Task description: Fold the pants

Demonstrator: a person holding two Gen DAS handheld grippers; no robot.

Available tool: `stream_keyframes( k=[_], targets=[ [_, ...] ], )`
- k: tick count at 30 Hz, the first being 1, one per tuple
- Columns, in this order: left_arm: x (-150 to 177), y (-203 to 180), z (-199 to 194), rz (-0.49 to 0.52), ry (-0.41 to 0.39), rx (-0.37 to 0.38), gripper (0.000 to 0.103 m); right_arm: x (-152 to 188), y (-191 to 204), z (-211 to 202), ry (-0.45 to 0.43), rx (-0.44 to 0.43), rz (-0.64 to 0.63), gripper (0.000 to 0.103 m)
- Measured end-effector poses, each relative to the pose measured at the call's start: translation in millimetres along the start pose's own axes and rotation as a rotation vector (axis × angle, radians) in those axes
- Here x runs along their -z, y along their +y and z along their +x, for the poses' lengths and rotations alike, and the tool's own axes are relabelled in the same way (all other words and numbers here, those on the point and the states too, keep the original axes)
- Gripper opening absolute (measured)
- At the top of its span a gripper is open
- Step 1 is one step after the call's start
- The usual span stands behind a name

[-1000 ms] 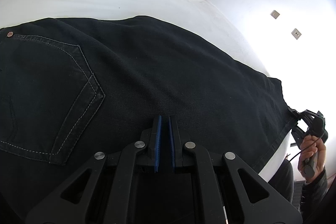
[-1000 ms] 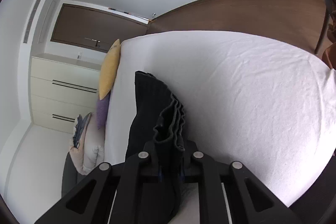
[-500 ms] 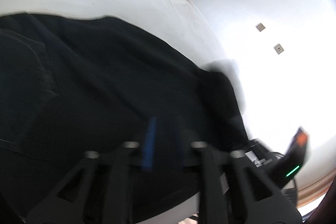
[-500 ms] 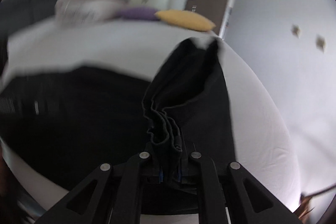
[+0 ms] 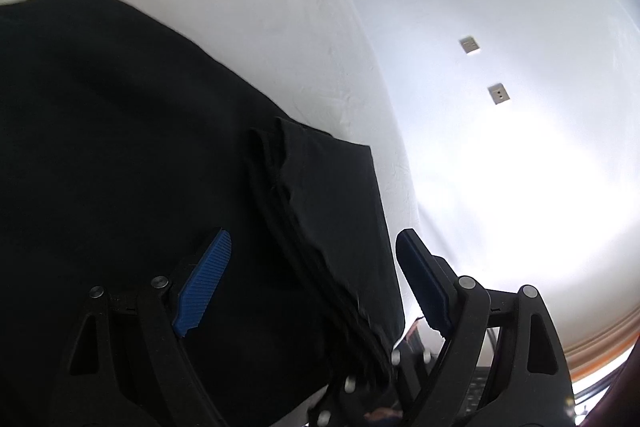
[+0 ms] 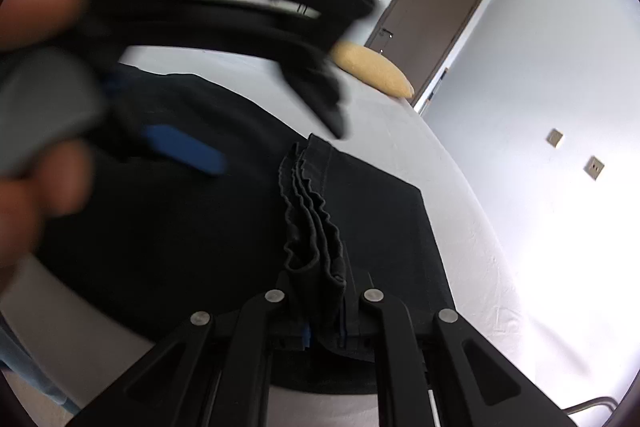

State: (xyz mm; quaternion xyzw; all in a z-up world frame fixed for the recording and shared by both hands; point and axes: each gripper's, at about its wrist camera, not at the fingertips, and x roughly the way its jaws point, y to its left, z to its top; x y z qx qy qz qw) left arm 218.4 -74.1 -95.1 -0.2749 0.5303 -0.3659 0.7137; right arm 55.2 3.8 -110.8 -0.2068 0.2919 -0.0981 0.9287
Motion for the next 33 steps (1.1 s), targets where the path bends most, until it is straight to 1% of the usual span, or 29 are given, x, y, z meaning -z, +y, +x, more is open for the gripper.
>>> stream_keyframes(
  k=[2, 3, 4, 5, 6, 7, 8, 11, 14, 17, 23, 25, 27, 30, 31, 32, 33],
  targets=[
    [-3, 5, 5, -0.014, 0.016, 0.015, 0.084, -2, 5, -5, -0.011, -0.013, -0.019, 0.011],
    [-3, 6, 6, -0.012, 0.022, 0.019, 0.068, -4, 10, -10, -0.023, -0.018, -0.039, 0.011],
    [-3, 6, 6, 0.0, 0.033, 0.023, 0.056, -4, 13, -13, -0.03, -0.02, -0.052, 0.011],
    [-3, 7, 4, 0.013, 0.049, 0.017, 0.029, -6, 17, -17, -0.038, -0.025, -0.07, 0.011],
    [-3, 9, 1, 0.025, 0.052, -0.001, 0.024, -9, 22, -20, -0.044, -0.032, -0.09, 0.011],
    [-4, 11, -4, 0.037, 0.045, -0.007, 0.021, -13, 27, -22, -0.048, -0.039, -0.109, 0.011],
    [-5, 13, -11, 0.048, 0.038, -0.009, 0.013, -14, 31, -24, -0.05, -0.047, -0.12, 0.011],
    [-14, 23, -38, 0.077, 0.01, -0.043, 0.012, -23, 45, -31, -0.061, -0.084, -0.169, 0.011],
    [-25, 37, -65, 0.094, -0.017, -0.092, 0.012, -33, 68, -38, -0.087, -0.126, -0.242, 0.011],
    [-33, 55, -88, 0.1, -0.027, -0.143, 0.012, -45, 89, -41, -0.105, -0.189, -0.288, 0.011],
    [-48, 89, -108, 0.09, -0.051, -0.23, 0.012, -56, 117, -36, -0.096, -0.257, -0.344, 0.011],
    [-55, 103, -116, 0.086, -0.059, -0.247, 0.012, -59, 125, -31, -0.077, -0.279, -0.346, 0.011],
    [-59, 112, -116, 0.077, -0.065, -0.273, 0.012, -60, 128, -25, -0.057, -0.298, -0.341, 0.012],
    [-60, 124, -118, 0.072, -0.07, -0.267, 0.013, -64, 124, -12, -0.026, -0.323, -0.332, 0.014],
    [-61, 126, -121, 0.073, -0.075, -0.268, 0.014, -64, 119, -11, -0.03, -0.346, -0.303, 0.017],
    [-58, 116, -117, 0.077, -0.079, -0.279, 0.015, -63, 111, -7, -0.027, -0.359, -0.284, 0.019],
    [-59, 115, -121, 0.086, -0.089, -0.306, 0.016, -62, 104, -6, -0.018, -0.384, -0.254, 0.024]
  ],
)
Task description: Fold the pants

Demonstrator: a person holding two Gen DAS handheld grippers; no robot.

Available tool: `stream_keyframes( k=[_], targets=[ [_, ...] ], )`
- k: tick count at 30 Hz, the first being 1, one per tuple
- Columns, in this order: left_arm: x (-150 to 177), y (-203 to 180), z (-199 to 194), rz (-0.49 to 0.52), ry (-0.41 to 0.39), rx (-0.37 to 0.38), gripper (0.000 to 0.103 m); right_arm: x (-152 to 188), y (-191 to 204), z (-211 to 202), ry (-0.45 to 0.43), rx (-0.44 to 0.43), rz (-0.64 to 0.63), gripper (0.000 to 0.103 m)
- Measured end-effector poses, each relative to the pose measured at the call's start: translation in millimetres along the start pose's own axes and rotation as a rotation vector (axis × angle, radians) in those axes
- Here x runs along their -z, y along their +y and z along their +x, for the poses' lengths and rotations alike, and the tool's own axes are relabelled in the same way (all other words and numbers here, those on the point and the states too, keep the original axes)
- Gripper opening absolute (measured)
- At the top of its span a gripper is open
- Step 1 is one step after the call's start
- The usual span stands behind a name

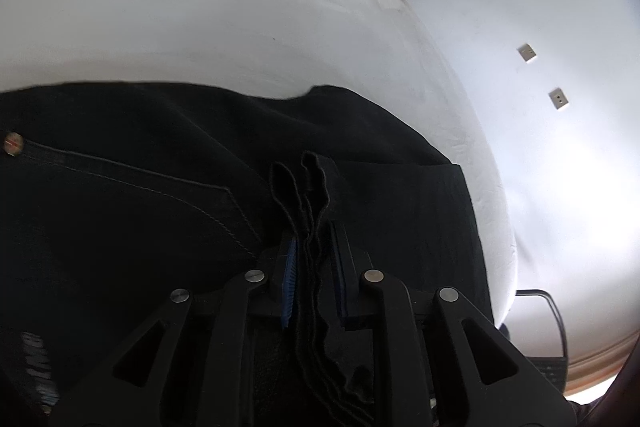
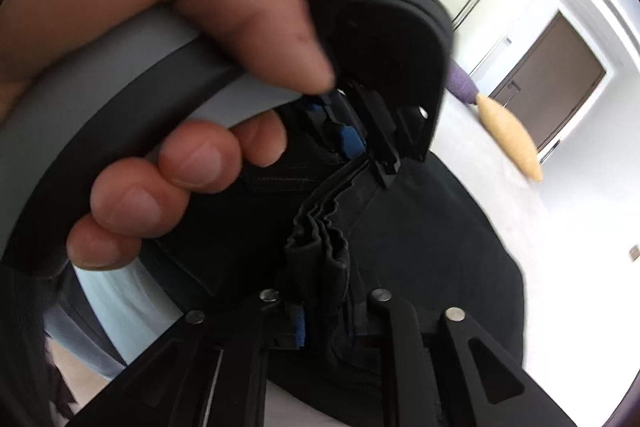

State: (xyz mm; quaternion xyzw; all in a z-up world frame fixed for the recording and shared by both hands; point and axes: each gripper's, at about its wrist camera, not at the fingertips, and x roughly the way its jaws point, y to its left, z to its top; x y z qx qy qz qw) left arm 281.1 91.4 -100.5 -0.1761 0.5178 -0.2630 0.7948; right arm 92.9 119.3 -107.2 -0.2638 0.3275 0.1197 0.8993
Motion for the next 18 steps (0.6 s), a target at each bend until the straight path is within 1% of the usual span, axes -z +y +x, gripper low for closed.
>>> stream_keyframes(
  k=[1, 2, 3, 4, 5, 7, 8, 9, 10, 11, 12, 13, 14, 15, 16, 17, 18],
  targets=[
    [-3, -7, -4, 0.015, -0.016, -0.048, 0.017, 3, -9, -2, 0.003, -0.009, 0.016, 0.029],
    [-4, -7, -12, 0.031, -0.038, -0.098, 0.017, 6, -18, -6, 0.003, -0.02, 0.033, 0.042],
    [-2, -4, -21, 0.04, -0.059, -0.136, 0.017, 8, -27, -14, -0.01, -0.053, 0.056, 0.055],
    [-5, -4, -30, 0.042, -0.089, -0.18, 0.017, 10, -35, -22, -0.027, -0.087, 0.084, 0.058],
    [-6, -4, -39, 0.044, -0.116, -0.208, 0.017, 15, -47, -32, -0.044, -0.125, 0.125, 0.059],
    [-1, -19, -54, 0.091, -0.177, -0.244, 0.017, 29, -85, -48, -0.056, -0.226, 0.246, 0.059],
    [3, -30, -55, 0.132, -0.188, -0.264, 0.017, 35, -117, -49, -0.055, -0.279, 0.321, 0.052],
    [10, -41, -54, 0.184, -0.187, -0.287, 0.017, 44, -150, -51, -0.056, -0.343, 0.426, 0.039],
    [24, -52, -51, 0.242, -0.178, -0.302, 0.017, 52, -175, -49, -0.053, -0.375, 0.497, 0.033],
    [37, -60, -47, 0.293, -0.164, -0.311, 0.017, 61, -197, -46, -0.049, -0.406, 0.569, 0.025],
    [46, -72, -36, 0.349, -0.142, -0.329, 0.017, 73, -233, -38, -0.042, -0.447, 0.668, 0.018],
    [56, -82, -20, 0.404, -0.113, -0.367, 0.017, 79, -252, -34, -0.04, -0.465, 0.722, 0.014],
    [62, -87, -4, 0.439, -0.082, -0.405, 0.017, 90, -283, -26, -0.05, -0.499, 0.802, 0.011],
    [70, -84, 13, 0.452, -0.036, -0.438, 0.017, 99, -305, -20, -0.055, -0.535, 0.845, 0.011],
    [72, -87, 29, 0.453, -0.038, -0.446, 0.017, 107, -327, -10, -0.06, -0.573, 0.892, 0.01],
    [75, -85, 29, 0.461, -0.073, -0.444, 0.017, 114, -347, 2, -0.057, -0.596, 0.943, 0.01],
    [77, -84, 30, 0.467, -0.084, -0.446, 0.017, 120, -367, 18, -0.044, -0.626, 1.006, 0.009]
  ],
)
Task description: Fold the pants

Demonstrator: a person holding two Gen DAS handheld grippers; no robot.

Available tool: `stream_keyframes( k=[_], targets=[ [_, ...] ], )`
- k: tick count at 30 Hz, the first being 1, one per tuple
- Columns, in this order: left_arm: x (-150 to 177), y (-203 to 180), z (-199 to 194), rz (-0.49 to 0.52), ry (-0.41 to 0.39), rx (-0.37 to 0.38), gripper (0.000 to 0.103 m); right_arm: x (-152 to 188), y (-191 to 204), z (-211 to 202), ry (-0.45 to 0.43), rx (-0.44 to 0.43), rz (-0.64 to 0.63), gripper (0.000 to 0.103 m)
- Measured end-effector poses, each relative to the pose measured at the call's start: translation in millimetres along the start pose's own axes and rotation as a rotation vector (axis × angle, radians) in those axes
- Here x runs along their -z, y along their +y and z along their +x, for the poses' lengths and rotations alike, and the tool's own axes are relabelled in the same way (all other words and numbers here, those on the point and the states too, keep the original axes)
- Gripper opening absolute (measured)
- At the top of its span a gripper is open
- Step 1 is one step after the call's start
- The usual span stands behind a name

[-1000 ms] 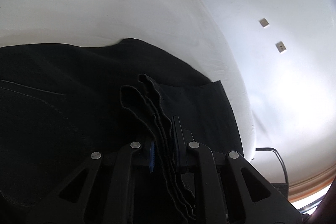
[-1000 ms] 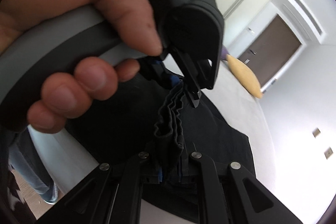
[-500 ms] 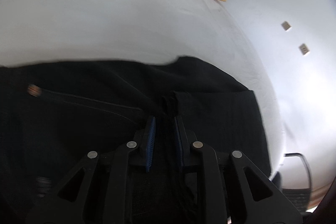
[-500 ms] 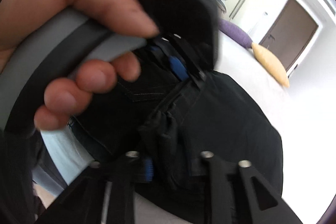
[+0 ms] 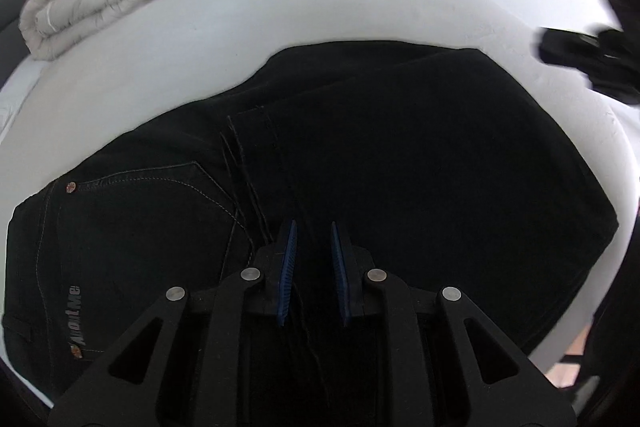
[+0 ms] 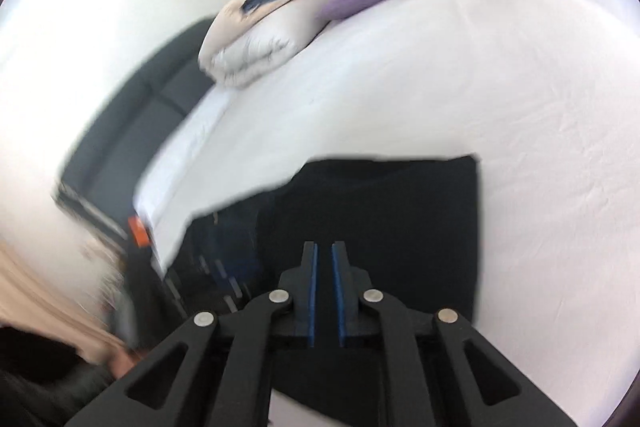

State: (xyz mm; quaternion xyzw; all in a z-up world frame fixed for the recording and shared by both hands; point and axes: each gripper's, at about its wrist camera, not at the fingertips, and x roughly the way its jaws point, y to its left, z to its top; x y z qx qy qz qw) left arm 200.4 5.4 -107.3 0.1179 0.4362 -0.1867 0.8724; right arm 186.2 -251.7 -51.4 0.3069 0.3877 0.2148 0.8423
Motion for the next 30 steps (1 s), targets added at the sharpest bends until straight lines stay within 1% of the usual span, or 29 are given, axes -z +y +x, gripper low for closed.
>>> stream_keyframes(
  k=[2, 3, 4, 5, 6, 7, 9, 10, 11, 12, 14, 16, 19, 21, 23, 27, 30],
  targets=[
    [1, -3, 1, 0.019, 0.001, -0.022, 0.017, -21, -33, 13, 0.029, -0.062, 0.105, 0.009],
    [0, -5, 3, 0.03, 0.004, -0.034, 0.017, -25, -38, 22, 0.041, -0.075, 0.129, 0.009],
    [-2, -5, 3, 0.037, 0.006, -0.041, 0.017, -19, -30, 41, 0.064, -0.075, 0.147, 0.009],
    [-5, -8, 5, 0.032, 0.007, -0.039, 0.017, 3, -43, 60, 0.088, -0.044, 0.161, 0.009],
    [-8, -8, 10, 0.018, 0.007, -0.031, 0.017, 1, -53, 75, 0.125, 0.003, 0.18, 0.005],
    [-5, -9, 9, 0.005, 0.005, -0.021, 0.017, 21, -44, 89, 0.153, 0.022, 0.196, 0.0],
    [-2, -4, 4, 0.0, 0.001, -0.016, 0.017, 36, -47, 81, 0.141, -0.019, 0.213, 0.0],
    [0, -1, 4, 0.005, 0.0, -0.02, 0.017, 40, -49, 76, 0.145, -0.022, 0.21, 0.0],
    [3, -8, 1, 0.008, 0.0, -0.024, 0.017, 48, -47, 80, 0.147, -0.024, 0.205, 0.0],
    [7, -2, 3, 0.007, 0.0, -0.024, 0.017, 61, -45, 75, 0.15, -0.026, 0.198, 0.0],
    [7, -1, 9, -0.002, -0.002, -0.019, 0.017, 82, -43, 59, 0.168, -0.023, 0.181, 0.0],
    [10, 1, 6, -0.007, -0.005, -0.014, 0.017, 103, -40, 49, 0.175, -0.025, 0.169, 0.0],
    [11, 4, 3, -0.011, -0.005, -0.011, 0.017, 136, -24, 33, 0.191, -0.016, 0.16, 0.0],
    [11, 4, 2, -0.017, -0.007, -0.006, 0.017, 153, -15, 24, 0.191, 0.004, 0.149, 0.0],
    [11, 5, -1, -0.021, -0.009, -0.001, 0.017, 160, -7, 17, 0.181, 0.026, 0.137, 0.0],
    [11, 7, -3, -0.03, -0.015, 0.008, 0.017, 171, -7, 7, 0.162, 0.051, 0.139, 0.0],
    [12, 12, -5, -0.053, -0.027, 0.028, 0.017, 169, 1, 15, 0.147, 0.085, 0.09, 0.0]
  ],
)
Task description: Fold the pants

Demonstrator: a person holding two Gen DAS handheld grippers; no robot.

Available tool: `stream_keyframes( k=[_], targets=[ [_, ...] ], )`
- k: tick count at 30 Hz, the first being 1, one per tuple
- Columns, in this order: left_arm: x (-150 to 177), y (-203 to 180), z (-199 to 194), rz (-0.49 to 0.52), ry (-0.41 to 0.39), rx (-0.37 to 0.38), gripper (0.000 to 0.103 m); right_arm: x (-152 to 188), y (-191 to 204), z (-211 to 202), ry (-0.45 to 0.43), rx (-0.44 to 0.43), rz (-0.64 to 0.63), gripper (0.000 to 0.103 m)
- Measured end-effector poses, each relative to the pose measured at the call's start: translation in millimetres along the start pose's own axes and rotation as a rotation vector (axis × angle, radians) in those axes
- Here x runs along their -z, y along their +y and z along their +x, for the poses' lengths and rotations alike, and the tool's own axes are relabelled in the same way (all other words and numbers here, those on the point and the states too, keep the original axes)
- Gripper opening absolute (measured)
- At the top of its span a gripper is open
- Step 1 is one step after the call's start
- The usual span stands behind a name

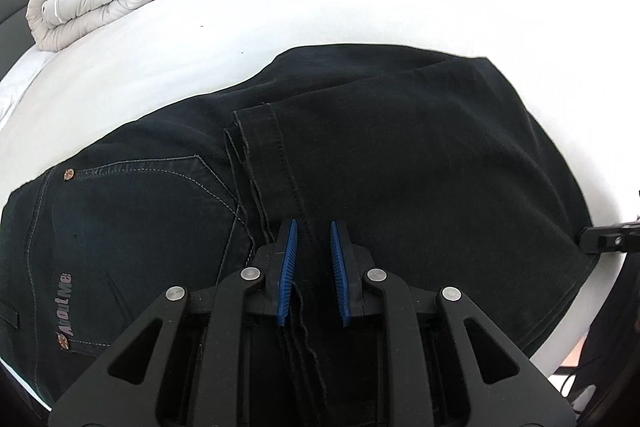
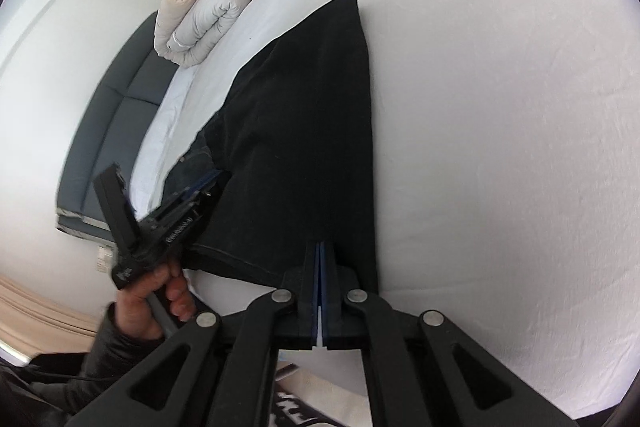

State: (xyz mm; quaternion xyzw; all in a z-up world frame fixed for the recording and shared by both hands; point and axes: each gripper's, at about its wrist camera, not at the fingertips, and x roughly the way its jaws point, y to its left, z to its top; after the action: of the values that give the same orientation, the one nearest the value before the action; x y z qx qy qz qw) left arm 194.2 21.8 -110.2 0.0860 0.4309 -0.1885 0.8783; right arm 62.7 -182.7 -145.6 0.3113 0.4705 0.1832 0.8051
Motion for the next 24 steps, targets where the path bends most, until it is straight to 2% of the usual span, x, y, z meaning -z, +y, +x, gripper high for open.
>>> stream_keyframes(
  k=[3, 5, 8, 10, 11, 12, 14, 17, 20, 24],
  targets=[
    [3, 9, -10, -0.054, -0.02, 0.041, 0.017, 1, -5, 3, -0.015, -0.016, 0.026, 0.0],
    [7, 22, -24, -0.124, -0.032, 0.099, 0.017, -1, 1, 7, -0.021, -0.012, 0.032, 0.0],
    [27, 57, -55, -0.291, -0.088, 0.167, 0.02, 0, 5, 5, -0.031, 0.013, 0.02, 0.0],
    [52, 91, -78, -0.453, -0.141, 0.21, 0.045, -1, 11, 1, -0.037, 0.023, 0.004, 0.001],
    [64, 107, -89, -0.532, -0.165, 0.213, 0.073, -2, 14, 0, -0.038, 0.023, -0.002, 0.007],
    [75, 119, -98, -0.593, -0.191, 0.216, 0.077, -4, 18, -3, -0.045, 0.009, -0.003, 0.021],
    [99, 146, -117, -0.724, -0.234, 0.255, 0.077, -7, 27, -8, -0.065, -0.021, -0.001, 0.034],
    [131, 174, -138, -0.86, -0.298, 0.27, 0.077, -12, 47, -16, -0.1, -0.065, -0.025, 0.034],
    [147, 188, -149, -0.915, -0.33, 0.264, 0.077, -18, 67, -13, -0.1, -0.109, -0.051, 0.034],
    [152, 188, -145, -0.95, -0.316, 0.308, 0.077, -31, 85, 1, -0.08, -0.139, -0.06, 0.034]
  ],
)
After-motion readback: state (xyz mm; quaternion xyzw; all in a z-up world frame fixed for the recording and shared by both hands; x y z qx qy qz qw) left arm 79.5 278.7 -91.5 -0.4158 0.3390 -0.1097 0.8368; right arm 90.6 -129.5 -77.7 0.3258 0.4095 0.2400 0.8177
